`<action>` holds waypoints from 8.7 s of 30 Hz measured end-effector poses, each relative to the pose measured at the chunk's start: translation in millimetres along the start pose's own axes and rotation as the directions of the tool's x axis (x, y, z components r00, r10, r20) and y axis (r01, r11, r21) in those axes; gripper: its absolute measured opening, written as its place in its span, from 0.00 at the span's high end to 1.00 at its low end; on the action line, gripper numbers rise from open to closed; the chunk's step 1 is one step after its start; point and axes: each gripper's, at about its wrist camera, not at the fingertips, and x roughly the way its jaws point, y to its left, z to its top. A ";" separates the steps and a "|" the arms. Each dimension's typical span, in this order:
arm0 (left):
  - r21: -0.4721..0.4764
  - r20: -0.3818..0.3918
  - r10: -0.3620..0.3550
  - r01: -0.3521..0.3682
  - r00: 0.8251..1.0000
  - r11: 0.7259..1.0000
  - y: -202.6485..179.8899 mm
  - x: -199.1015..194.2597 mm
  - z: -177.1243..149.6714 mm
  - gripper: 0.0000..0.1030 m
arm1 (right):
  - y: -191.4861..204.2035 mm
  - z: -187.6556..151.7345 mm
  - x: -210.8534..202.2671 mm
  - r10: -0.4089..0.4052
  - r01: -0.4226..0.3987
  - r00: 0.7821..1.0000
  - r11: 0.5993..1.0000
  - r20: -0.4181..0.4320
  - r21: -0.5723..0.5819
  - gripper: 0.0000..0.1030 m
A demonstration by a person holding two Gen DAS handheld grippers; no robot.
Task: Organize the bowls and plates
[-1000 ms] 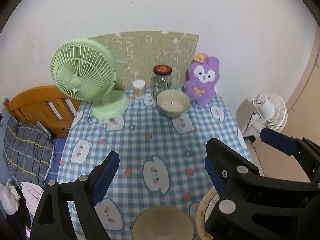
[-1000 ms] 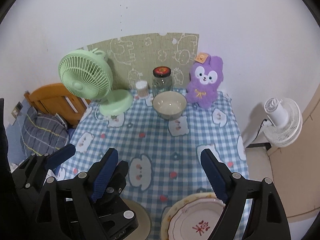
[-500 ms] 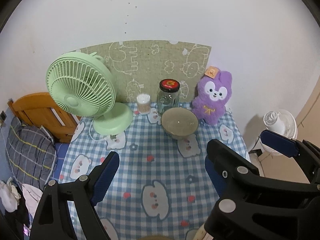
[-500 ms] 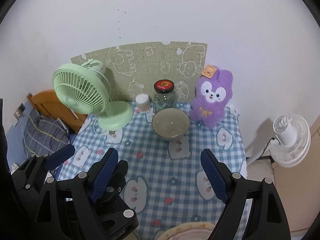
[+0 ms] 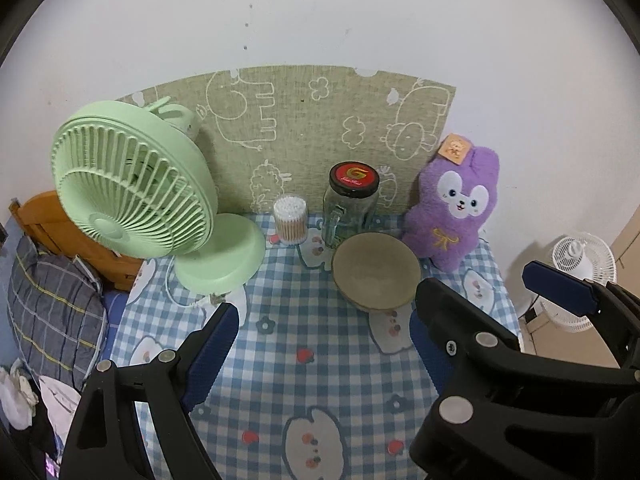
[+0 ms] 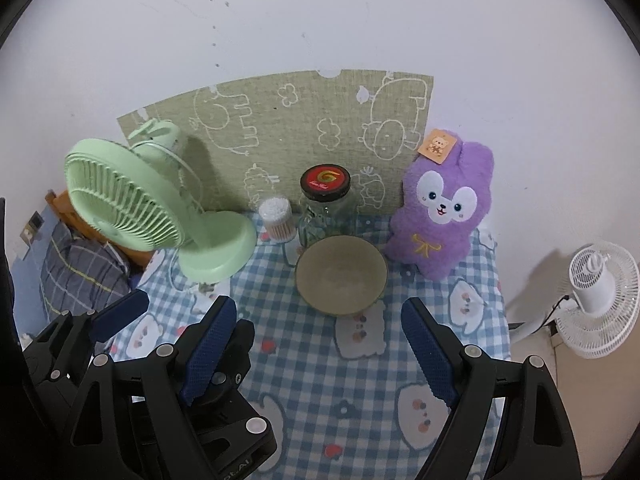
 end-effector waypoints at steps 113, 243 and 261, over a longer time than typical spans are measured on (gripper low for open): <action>0.060 -0.188 -0.026 0.038 0.982 0.997 15.5 80.9 -52.3 0.91 | -5.2 -60.1 66.9 -0.158 0.162 0.981 0.986 -0.115 0.029 0.90; 0.123 -0.261 -0.105 0.141 0.959 0.982 62.9 -49.0 -243.7 0.36 | 89.6 -263.6 -52.5 -0.154 0.178 0.966 0.978 -0.207 0.104 0.40; 0.051 -0.324 -0.118 0.142 0.939 0.989 65.4 -14.5 -256.3 0.35 | 76.9 -269.6 -1.8 -0.058 0.093 0.947 0.991 -0.317 0.096 0.40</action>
